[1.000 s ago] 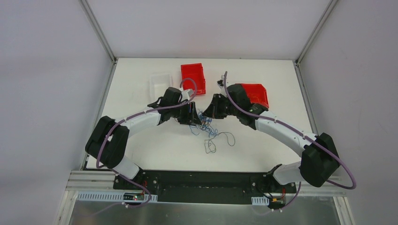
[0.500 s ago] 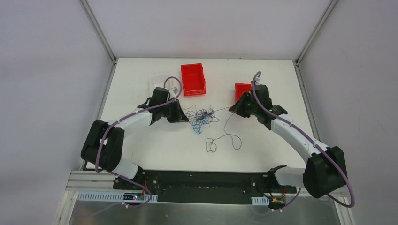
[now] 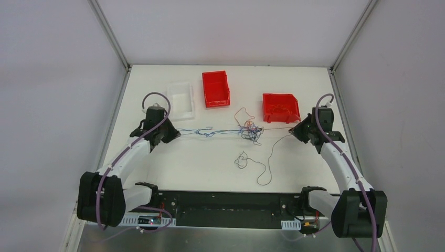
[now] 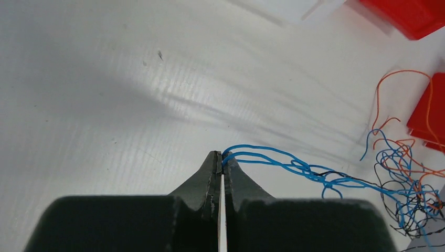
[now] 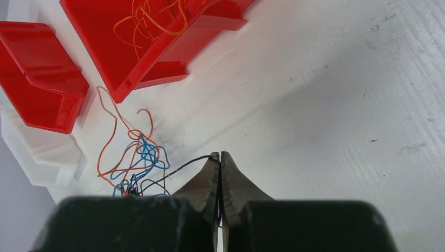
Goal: Untangle the cables
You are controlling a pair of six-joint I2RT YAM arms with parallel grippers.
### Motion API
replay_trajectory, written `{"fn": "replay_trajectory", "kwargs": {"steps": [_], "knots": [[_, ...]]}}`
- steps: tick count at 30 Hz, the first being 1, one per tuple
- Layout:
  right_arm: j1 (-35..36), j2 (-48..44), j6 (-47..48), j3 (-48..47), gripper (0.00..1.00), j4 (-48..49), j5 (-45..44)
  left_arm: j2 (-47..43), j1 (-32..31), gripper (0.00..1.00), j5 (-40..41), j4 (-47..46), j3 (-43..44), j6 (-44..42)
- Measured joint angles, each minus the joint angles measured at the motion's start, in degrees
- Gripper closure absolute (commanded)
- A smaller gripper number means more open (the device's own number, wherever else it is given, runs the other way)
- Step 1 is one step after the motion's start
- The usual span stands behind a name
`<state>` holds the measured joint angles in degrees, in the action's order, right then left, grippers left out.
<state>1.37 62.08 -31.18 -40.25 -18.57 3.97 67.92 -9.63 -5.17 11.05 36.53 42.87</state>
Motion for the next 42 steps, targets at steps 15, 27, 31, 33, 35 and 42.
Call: {"fn": "replay_trajectory", "kwargs": {"steps": [15, 27, 31, 33, 35, 42], "knots": [[-4.7, -2.9, -2.5, 0.0, 1.00, -3.9, -2.5, -13.6, 4.3, 1.00, 27.6, 18.5, 2.5, 12.6], [12.2, 4.7, 3.0, -9.0, 1.00, -0.1, 9.8, -0.3, -11.2, 0.18, 9.5, 8.6, 10.6, -8.0], [17.6, 8.0, 4.2, -16.1, 1.00, -0.3, 11.9, 2.4, -17.2, 0.19, 4.0, 4.4, 12.5, -13.0], [19.2, 9.5, 4.6, -19.1, 1.00, -0.6, 12.3, 4.3, -18.4, 0.19, 0.8, 1.0, 13.0, -15.2], [19.9, 10.4, 4.9, -21.1, 1.00, -0.8, 12.7, 6.4, -19.2, 0.21, -2.3, -1.8, 13.3, -16.6], [20.5, 11.7, 4.8, -22.5, 1.00, -1.6, 13.7, 15.5, -22.2, 0.23, -11.0, -8.3, 16.8, -18.4]]}}
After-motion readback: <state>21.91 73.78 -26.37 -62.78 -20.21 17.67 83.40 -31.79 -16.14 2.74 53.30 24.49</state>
